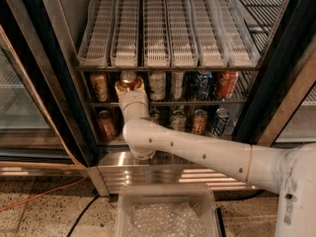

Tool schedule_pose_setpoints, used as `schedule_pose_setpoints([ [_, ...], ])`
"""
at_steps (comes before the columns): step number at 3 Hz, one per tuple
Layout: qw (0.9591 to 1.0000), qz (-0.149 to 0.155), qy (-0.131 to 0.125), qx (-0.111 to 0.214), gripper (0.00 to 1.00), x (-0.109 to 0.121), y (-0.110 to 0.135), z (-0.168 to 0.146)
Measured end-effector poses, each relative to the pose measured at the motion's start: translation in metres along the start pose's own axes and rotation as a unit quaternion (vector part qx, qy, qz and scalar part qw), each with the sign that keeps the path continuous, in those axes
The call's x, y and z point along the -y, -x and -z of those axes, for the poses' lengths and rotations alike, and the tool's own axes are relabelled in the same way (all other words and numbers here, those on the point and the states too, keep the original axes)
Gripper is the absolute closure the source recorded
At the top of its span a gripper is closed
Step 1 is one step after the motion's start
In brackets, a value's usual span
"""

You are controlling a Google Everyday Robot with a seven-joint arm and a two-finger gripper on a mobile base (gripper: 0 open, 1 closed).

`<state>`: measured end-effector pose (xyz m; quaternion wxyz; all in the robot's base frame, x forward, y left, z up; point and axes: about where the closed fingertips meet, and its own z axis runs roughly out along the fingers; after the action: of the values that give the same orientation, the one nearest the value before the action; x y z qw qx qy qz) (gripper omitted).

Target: Pick coke can from middle shelf of fridge

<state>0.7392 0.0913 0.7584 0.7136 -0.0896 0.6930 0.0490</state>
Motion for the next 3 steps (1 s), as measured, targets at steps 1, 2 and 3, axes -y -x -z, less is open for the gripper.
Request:
schedule_pose_setpoints([
  [1, 0.9999, -0.005, 0.006, 0.008, 1.0, 0.0, 0.009, 0.009],
  [2, 0.9998, -0.009, 0.013, 0.015, 1.0, -0.003, 0.016, 0.016],
  [3, 0.9994, -0.012, 0.027, 0.016, 1.0, -0.005, 0.021, 0.027],
])
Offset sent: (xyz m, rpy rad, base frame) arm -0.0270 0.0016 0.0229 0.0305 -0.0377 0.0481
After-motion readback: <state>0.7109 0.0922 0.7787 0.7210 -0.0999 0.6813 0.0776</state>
